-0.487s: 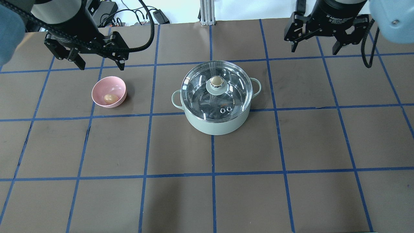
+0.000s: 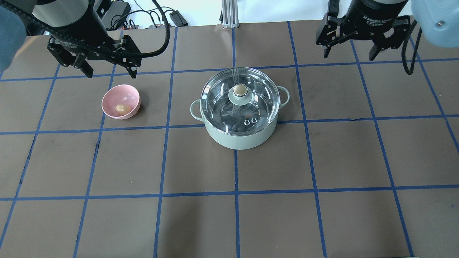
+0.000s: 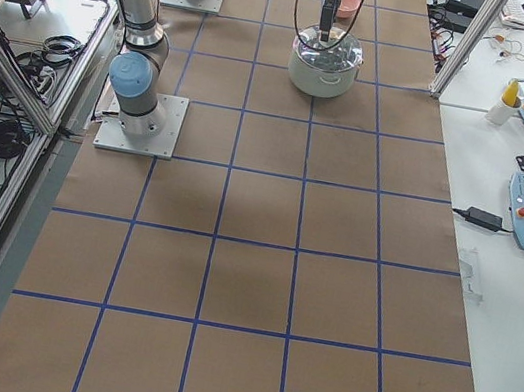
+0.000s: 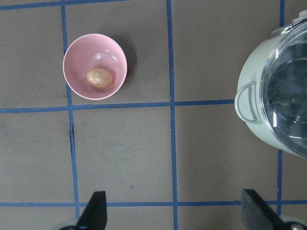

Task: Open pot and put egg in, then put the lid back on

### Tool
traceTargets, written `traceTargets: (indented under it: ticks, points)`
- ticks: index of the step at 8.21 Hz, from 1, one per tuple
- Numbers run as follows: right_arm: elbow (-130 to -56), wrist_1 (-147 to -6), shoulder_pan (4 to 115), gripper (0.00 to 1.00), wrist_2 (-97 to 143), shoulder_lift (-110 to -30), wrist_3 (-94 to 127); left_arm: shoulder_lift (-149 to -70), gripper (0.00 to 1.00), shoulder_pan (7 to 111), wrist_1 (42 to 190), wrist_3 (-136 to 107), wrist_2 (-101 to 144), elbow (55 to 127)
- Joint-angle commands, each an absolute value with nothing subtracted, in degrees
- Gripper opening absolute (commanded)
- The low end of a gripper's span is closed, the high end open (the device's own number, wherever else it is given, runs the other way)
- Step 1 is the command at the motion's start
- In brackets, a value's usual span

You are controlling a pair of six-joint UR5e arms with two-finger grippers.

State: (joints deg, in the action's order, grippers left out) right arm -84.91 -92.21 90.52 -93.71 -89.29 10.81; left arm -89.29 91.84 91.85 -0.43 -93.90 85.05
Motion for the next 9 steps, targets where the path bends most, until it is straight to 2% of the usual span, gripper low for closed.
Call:
traceTargets:
  ticks: [1, 2, 5, 7, 9]
  points:
    - [-84.9, -92.2, 90.6, 1.0, -92.8, -89.8, 10.0, -92.3, 1.0, 91.3, 90.1, -1.0, -94.0, 85.0]
    - [-85.0, -92.2, 90.8, 1.0, -93.1, -89.8, 9.8, -93.7, 1.0, 91.1, 86.9, -2.8, -93.6, 85.1]
    - [-84.8, -93.7, 91.2, 1.0, -93.1, -88.5, 9.9, -95.8, 1.0, 88.3, 82.8, -35.2, -93.9, 86.0]
    - [-84.6, -94.6, 96.5, 1.0, -93.5, -85.3, 11.5, -96.2, 1.0, 84.3, 82.9, -47.7, -94.1, 86.0]
    - [-84.6, -101.7, 101.0, 1.0, -93.1, -79.7, 19.1, -97.5, 1.0, 80.5, 82.9, -49.9, -94.4, 86.0]
